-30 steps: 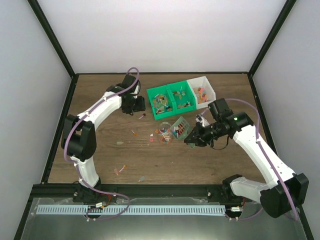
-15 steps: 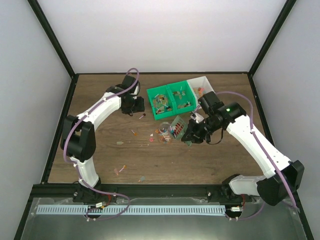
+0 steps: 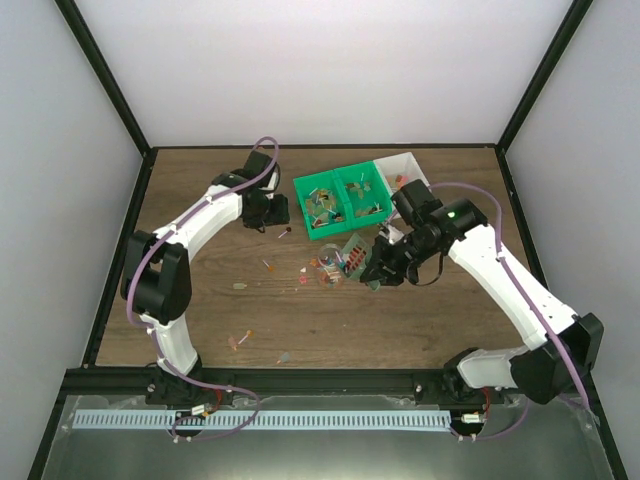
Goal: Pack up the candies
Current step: Place the fake candies in the packing bottle, then adjust the storage box at the center of the board.
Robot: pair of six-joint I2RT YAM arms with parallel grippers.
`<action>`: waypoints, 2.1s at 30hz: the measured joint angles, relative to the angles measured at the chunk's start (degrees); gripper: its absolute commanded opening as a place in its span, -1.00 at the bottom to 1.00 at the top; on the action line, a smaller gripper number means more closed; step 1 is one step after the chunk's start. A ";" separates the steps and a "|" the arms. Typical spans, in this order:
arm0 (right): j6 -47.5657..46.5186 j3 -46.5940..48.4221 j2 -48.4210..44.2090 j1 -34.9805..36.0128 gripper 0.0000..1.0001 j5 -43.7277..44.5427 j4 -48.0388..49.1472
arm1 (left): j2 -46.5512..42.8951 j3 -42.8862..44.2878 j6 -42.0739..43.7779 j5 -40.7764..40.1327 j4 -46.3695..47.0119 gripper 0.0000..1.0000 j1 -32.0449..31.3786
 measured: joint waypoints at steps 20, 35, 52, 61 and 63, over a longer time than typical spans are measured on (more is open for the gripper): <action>8.81 2.58 3.21 1.25 -0.99 -3.85 0.17 | 0.00 -1.07 0.07 1.68 1.55 0.13 0.00; 10.29 2.60 1.53 -0.70 -0.99 -4.46 -0.39 | 0.00 -1.62 0.09 2.36 2.29 0.13 0.13; 7.93 6.67 1.40 -9.94 -0.99 -5.14 0.50 | 2.54 2.25 1.25 1.53 2.89 0.47 0.59; 5.31 1.44 0.85 -14.10 -0.99 -10.12 10.62 | 16.20 19.65 9.05 -0.07 4.96 1.00 0.96; 4.00 -0.04 1.92 -14.32 -0.99 -11.41 12.17 | 20.00 24.50 11.34 -0.02 5.25 1.00 1.07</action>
